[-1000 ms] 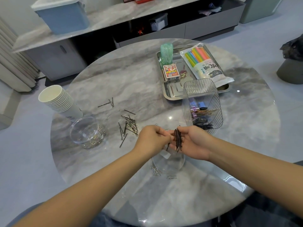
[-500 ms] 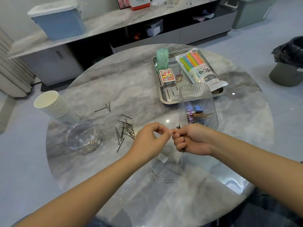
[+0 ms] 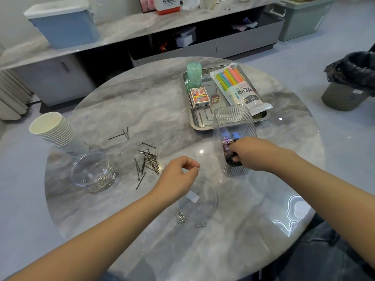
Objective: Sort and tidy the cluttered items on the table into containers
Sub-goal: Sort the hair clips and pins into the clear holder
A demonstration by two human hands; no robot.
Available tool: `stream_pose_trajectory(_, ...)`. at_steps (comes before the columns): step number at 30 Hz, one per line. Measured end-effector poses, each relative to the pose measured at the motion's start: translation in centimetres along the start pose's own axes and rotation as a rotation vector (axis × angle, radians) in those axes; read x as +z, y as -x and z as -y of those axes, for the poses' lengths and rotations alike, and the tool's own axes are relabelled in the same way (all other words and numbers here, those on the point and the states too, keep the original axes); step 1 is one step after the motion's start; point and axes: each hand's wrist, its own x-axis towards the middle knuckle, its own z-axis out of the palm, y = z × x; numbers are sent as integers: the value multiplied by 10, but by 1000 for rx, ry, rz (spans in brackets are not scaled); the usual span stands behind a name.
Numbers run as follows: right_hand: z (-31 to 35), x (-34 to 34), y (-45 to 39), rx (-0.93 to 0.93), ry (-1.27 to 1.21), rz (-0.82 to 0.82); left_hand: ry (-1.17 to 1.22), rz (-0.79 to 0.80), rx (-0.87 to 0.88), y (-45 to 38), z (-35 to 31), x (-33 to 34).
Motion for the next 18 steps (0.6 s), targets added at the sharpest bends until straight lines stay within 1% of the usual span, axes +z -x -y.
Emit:
stream_pose_trajectory(6,-11,1,7,-41,-31,-73,-5,-9,-10,-3,1,-1)
stream_pose_trajectory(9,-5,-6,13,-54,-71,-185,-23,-14,-13,-5,2,-1)
stream_pose_trajectory(12,8,-11,15,-78,-179,-304,-60,-13,-13,-9,4,0)
stream_pose_trajectory(15,28,-11,12,-153,-259,-339,-114,-43,-16,-14,10,-5)
stream_pose_trajectory(18,46,-6,6,-234,-263,-338,-221,-78,-24,-19,19,-16)
